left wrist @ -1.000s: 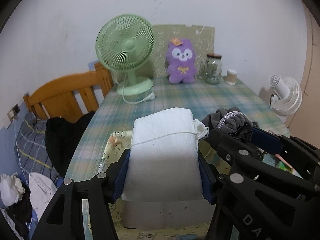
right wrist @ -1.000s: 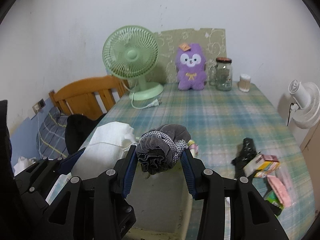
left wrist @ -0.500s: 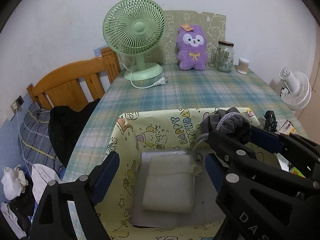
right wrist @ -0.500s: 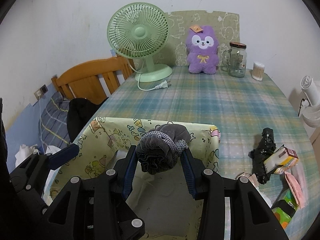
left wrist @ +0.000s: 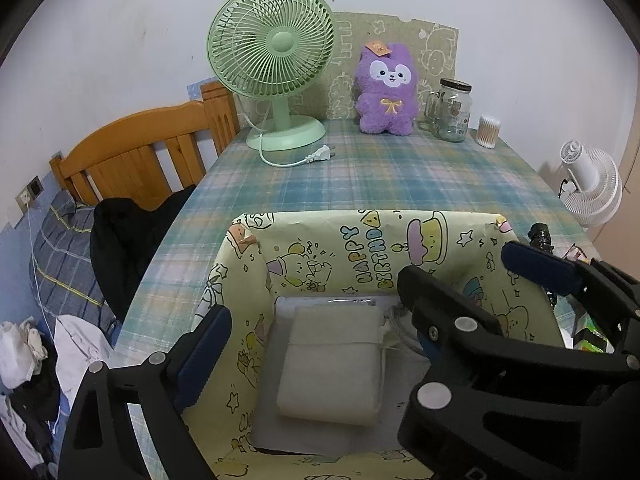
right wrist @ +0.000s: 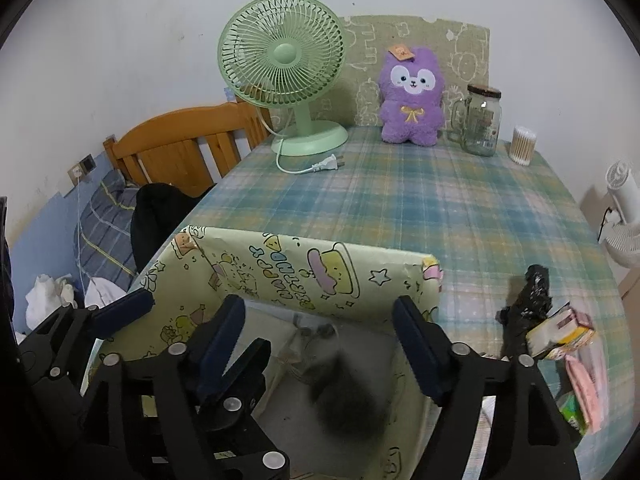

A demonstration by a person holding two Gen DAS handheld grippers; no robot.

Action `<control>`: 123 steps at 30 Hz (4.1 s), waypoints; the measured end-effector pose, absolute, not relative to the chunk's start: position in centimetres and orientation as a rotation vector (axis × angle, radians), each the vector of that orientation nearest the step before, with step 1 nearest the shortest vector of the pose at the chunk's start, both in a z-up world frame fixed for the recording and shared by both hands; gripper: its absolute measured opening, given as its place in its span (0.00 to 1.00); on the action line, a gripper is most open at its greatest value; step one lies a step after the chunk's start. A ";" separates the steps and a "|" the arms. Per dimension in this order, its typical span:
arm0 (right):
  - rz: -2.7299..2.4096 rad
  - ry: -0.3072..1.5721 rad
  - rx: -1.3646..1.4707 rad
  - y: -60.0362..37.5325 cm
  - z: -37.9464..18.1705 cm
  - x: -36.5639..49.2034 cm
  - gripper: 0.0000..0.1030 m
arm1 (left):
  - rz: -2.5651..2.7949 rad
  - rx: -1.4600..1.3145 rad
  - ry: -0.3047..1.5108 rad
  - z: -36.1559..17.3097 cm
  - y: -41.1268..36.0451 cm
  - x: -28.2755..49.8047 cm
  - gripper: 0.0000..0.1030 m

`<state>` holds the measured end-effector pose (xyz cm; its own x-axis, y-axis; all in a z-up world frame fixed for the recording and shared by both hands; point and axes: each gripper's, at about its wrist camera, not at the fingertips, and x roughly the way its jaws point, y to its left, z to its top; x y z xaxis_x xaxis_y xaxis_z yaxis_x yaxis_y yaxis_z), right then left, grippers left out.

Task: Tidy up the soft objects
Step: 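Release the white cloth into the box with the left tool while the right tool drops the grey item, then move both tools back toward the remaining items on the table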

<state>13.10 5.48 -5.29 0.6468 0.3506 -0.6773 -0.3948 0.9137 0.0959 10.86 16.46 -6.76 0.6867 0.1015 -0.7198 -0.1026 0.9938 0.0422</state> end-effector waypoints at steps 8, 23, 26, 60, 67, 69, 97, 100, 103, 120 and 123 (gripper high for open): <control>0.443 0.743 -0.021 4.4 -4.2 12.5 0.83 | 0.097 -0.025 0.763 -5.4 15.8 10.1 0.96; 0.429 0.643 -0.015 1.7 -0.6 10.0 0.89 | 0.098 -0.008 0.667 -1.9 13.4 7.7 0.98; 0.417 0.628 -0.015 0.9 0.1 9.3 0.89 | 0.080 -0.006 0.652 -1.2 12.6 7.3 0.98; 0.271 0.518 -0.020 -8.2 2.8 5.6 0.98 | -0.011 0.023 0.563 1.2 3.7 4.4 1.00; 0.259 0.501 -0.017 -10.2 2.0 5.3 0.98 | -0.023 0.023 0.544 0.5 1.8 4.3 1.00; 0.259 0.496 -0.015 -10.8 1.7 5.3 0.98 | -0.025 0.018 0.530 0.2 1.3 4.3 1.00; 0.222 0.565 0.034 -16.6 -4.8 7.1 0.97 | -0.073 -0.007 0.656 -6.0 -4.2 6.1 0.98; 0.214 0.584 0.046 -17.0 -5.7 7.4 0.97 | -0.079 -0.009 0.689 -7.0 -4.6 6.5 0.98; 0.208 0.613 0.051 -17.3 -6.8 8.0 0.97 | -0.086 -0.013 0.722 -7.9 -4.9 7.1 0.97; 0.181 0.711 0.055 -18.8 -10.8 9.7 0.87 | -0.092 0.052 0.765 -11.4 -6.9 8.4 0.85; 0.176 0.713 0.062 -19.0 -10.8 10.1 0.85 | -0.093 0.055 0.764 -11.4 -7.2 8.8 0.84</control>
